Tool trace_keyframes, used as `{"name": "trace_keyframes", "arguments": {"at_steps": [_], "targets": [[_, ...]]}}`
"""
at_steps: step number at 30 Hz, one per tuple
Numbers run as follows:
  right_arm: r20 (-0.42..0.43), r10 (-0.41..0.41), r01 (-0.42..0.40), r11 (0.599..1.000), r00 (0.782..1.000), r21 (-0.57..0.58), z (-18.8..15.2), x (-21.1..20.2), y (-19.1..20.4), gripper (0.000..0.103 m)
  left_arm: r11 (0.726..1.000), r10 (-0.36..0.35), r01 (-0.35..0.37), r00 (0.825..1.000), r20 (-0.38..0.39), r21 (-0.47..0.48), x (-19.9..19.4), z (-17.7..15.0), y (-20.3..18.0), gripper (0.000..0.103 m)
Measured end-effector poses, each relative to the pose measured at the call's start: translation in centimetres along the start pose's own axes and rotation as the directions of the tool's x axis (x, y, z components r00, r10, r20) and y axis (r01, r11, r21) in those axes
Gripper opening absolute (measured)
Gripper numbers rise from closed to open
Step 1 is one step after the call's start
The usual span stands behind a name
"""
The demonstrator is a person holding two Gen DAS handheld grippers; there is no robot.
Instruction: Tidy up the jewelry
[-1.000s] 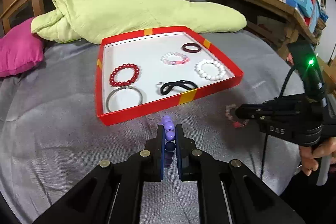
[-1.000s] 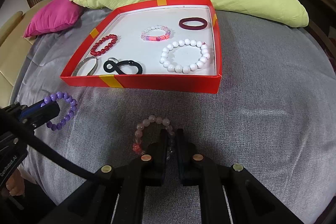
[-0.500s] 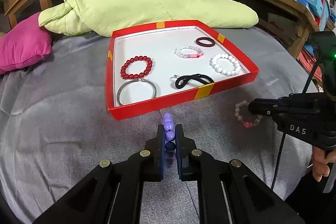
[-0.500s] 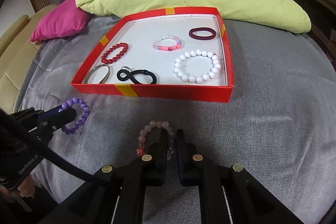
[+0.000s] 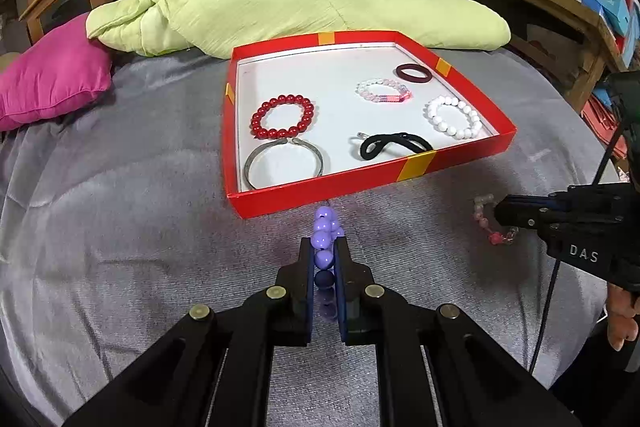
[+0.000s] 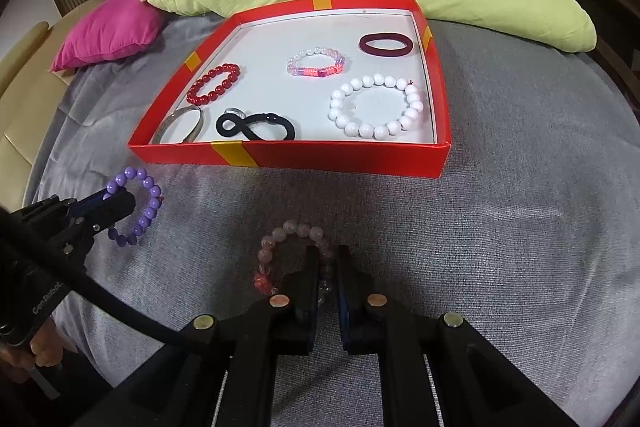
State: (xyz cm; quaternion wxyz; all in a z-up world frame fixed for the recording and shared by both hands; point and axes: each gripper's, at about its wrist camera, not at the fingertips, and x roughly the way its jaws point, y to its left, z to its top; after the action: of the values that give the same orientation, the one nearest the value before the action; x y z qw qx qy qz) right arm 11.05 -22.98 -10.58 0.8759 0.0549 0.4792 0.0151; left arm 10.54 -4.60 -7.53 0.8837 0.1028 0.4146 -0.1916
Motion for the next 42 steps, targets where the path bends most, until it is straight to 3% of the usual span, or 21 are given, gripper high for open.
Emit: {"name": "trace_keyframes", "arguments": {"at_steps": [3, 5, 7, 15, 20, 27, 28, 29, 32, 37, 42], "targets": [[-0.001, 0.000, 0.000, 1.000, 1.000, -0.002, 0.0, 0.0, 0.0, 0.010, 1.000, 0.004, -0.005, 1.000, -0.020, -0.009, 0.4, 0.0, 0.2, 0.014], [-0.003, 0.002, -0.002, 1.000, 1.000, 0.000, 0.0, 0.0, -0.1, 0.011, 1.000, -0.004, 0.003, 0.999, -0.041, -0.024, 0.8, -0.1, 0.4, 0.037], [-0.004, 0.005, -0.005, 1.000, 1.000, 0.000, 0.0, 0.0, -0.2, 0.011, 0.999, -0.008, 0.006, 0.999, -0.049, -0.040, 1.0, -0.2, 0.7, 0.052], [-0.006, 0.051, -0.051, 0.999, 0.999, 0.016, -0.2, 0.0, -0.9, 0.011, 0.993, -0.056, 0.048, 0.996, -0.072, -0.108, 1.4, -0.7, 2.3, 0.058], [-0.008, 0.080, -0.079, 0.997, 0.997, 0.025, -0.3, -0.1, -1.3, 0.011, 0.991, -0.083, 0.074, 0.994, -0.077, -0.108, 1.4, -1.0, 2.3, 0.069], [-0.009, 0.089, -0.088, 0.996, 0.996, 0.019, -0.4, -0.2, -1.4, 0.011, 0.994, -0.078, 0.073, 0.995, -0.068, -0.079, 1.4, -1.1, 1.9, 0.070], [-0.009, 0.088, -0.088, 0.996, 0.996, 0.018, -0.4, -0.2, -1.3, 0.011, 0.994, -0.081, 0.076, 0.995, -0.062, -0.077, 1.3, -1.1, 1.9, 0.066], [-0.009, 0.088, -0.088, 0.996, 0.996, 0.016, -0.4, -0.2, -1.3, 0.011, 0.994, -0.080, 0.076, 0.995, -0.056, -0.074, 1.2, -1.0, 1.9, 0.053], [-0.009, 0.082, -0.082, 0.997, 0.997, 0.006, -0.4, -0.2, -1.2, 0.011, 0.994, -0.088, 0.085, 0.995, -0.045, -0.062, 1.1, -0.9, 1.9, 0.029], [-0.004, 0.066, -0.066, 0.998, 0.998, -0.012, -0.5, -0.3, -0.9, 0.011, 0.995, -0.097, 0.096, 0.995, -0.016, -0.034, 0.5, -0.7, 1.4, 0.009], [0.003, 0.093, -0.093, 0.996, 0.996, 0.019, -0.5, -0.6, -1.1, 0.010, 0.993, -0.118, 0.118, 0.993, 0.009, -0.031, -0.2, -0.4, 1.2, 0.008]]}}
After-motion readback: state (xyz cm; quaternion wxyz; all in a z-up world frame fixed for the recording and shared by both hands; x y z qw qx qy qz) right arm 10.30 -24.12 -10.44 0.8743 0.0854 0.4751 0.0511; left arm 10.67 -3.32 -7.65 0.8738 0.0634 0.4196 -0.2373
